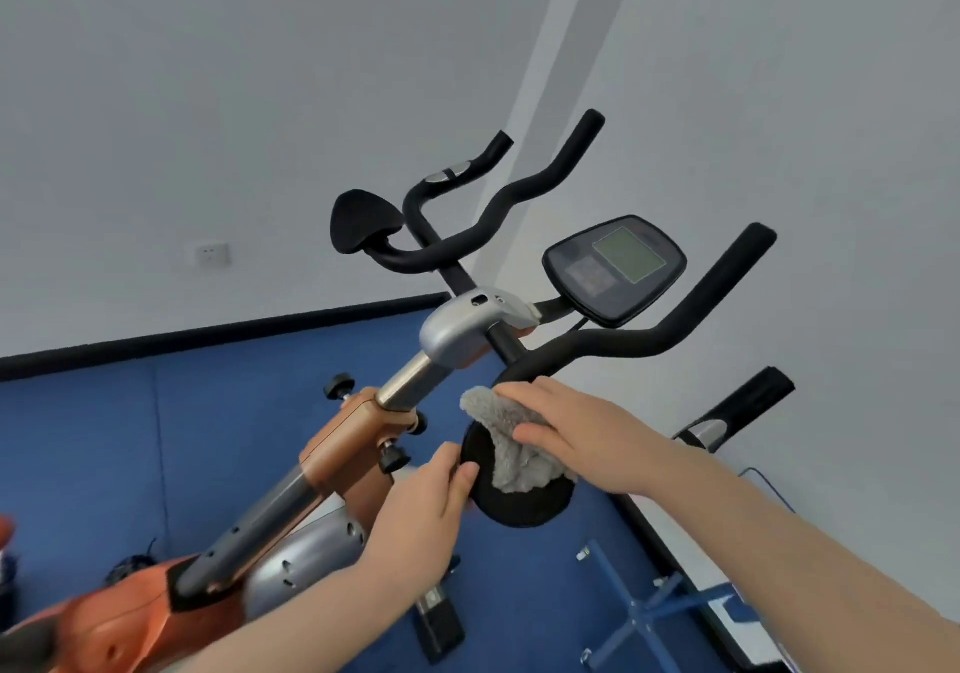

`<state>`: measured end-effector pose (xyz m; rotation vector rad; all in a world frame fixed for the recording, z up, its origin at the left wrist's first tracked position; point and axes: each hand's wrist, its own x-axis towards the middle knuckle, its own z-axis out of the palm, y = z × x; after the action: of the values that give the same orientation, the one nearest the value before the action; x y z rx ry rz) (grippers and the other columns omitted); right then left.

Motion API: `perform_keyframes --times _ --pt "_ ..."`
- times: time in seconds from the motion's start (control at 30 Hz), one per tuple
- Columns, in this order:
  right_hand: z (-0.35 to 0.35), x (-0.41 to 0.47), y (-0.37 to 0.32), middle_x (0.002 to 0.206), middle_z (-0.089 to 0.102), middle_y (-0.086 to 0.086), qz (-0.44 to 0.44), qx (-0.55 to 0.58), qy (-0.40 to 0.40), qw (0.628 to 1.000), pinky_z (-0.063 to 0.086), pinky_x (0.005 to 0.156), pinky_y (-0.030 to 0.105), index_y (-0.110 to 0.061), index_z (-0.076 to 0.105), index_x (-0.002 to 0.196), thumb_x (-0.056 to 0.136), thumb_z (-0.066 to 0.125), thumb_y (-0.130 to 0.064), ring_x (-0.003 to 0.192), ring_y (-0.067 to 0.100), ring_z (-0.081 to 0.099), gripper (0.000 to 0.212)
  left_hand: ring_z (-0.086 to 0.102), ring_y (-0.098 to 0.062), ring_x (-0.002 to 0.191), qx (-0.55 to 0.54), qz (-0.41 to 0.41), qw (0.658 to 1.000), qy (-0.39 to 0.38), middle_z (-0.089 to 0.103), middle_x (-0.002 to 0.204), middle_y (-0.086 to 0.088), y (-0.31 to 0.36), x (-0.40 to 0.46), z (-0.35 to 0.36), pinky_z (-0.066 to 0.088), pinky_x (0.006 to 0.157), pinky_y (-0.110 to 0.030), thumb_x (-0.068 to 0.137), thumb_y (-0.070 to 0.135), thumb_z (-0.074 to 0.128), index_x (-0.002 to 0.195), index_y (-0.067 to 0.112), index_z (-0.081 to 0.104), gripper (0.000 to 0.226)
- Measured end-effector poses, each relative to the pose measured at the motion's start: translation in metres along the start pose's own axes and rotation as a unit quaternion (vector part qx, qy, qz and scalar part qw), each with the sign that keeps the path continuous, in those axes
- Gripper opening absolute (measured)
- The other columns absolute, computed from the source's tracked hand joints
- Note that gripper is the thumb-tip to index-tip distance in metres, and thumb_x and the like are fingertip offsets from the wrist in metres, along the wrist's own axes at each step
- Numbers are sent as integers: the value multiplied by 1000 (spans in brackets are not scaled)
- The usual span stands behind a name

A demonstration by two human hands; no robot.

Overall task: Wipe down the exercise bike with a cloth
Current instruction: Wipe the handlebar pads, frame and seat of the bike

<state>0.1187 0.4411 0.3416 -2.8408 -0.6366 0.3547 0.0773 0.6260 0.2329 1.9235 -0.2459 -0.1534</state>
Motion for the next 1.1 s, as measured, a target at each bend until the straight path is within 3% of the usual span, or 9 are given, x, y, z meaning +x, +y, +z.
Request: perform_keyframes --times 0.13,0.33,0.47,0.53,0.67,0.77,0.9,1.0,1.1 --pt "1 24 -23 100 41 -7 -86 -119 0 989 47 77 40 -33 46 128 99 43 -39 85 17 50 30 61 -21 69 26 -22 999 32 61 73 -1 9 -3 10 49 69 -44 104 35 34 89 26 42 19" --pt "-21 21 -7 102 54 -13 -54 6 -92 994 46 88 36 -37 51 116 97 51 -37 97 7 54 19 61 -21 73 66 -36 996 41 64 77 -3 14 -7 4 47 77 -49 104 37 36 89 16 49 29" --pt "-21 43 -30 90 50 -9 -70 -190 -116 972 44 70 37 -32 52 113 96 47 -40 85 15 54 19 63 -22 76 64 -49 995 61 65 82 -3 20 -7 6 49 78 -48 104 36 38 93 20 52 24" --pt "-17 38 -30 88 42 -12 -71 -186 -101 975 41 67 36 -33 49 116 97 45 -42 84 15 52 21 62 -19 72 60 -61 994 72 63 78 -3 21 -10 7 50 75 -48 103 38 38 88 24 50 24" --pt "-17 12 -6 90 55 -14 -13 13 -78 997 47 76 36 -38 44 99 97 49 -42 85 9 57 6 62 -12 74 79 -60 992 83 65 78 6 17 -12 3 52 75 -42 101 39 45 90 28 56 19" --pt "-11 17 -17 80 49 -8 -3 -85 -49 995 39 59 35 -33 30 82 99 43 -42 72 14 53 23 62 -2 76 32 -56 989 135 65 81 11 22 -8 -3 52 73 -26 99 33 52 95 34 59 8" --pt "17 3 -25 91 47 -5 43 -58 70 995 35 61 36 -27 34 99 101 38 -41 76 19 49 15 56 13 72 11 -14 980 196 60 73 14 43 1 -4 41 61 -4 98 23 52 91 37 55 16" --pt "34 -14 -21 86 53 -8 164 54 143 975 37 64 36 -26 39 97 100 35 -48 84 22 57 22 56 15 83 6 27 986 165 64 85 18 55 10 -8 40 69 0 98 23 52 98 42 57 20" --pt "33 -5 -29 92 58 0 215 -8 136 967 37 65 36 -20 41 102 101 28 -50 89 26 59 32 55 15 92 21 50 990 127 64 94 21 57 20 -11 40 76 -1 99 22 50 104 40 59 20"
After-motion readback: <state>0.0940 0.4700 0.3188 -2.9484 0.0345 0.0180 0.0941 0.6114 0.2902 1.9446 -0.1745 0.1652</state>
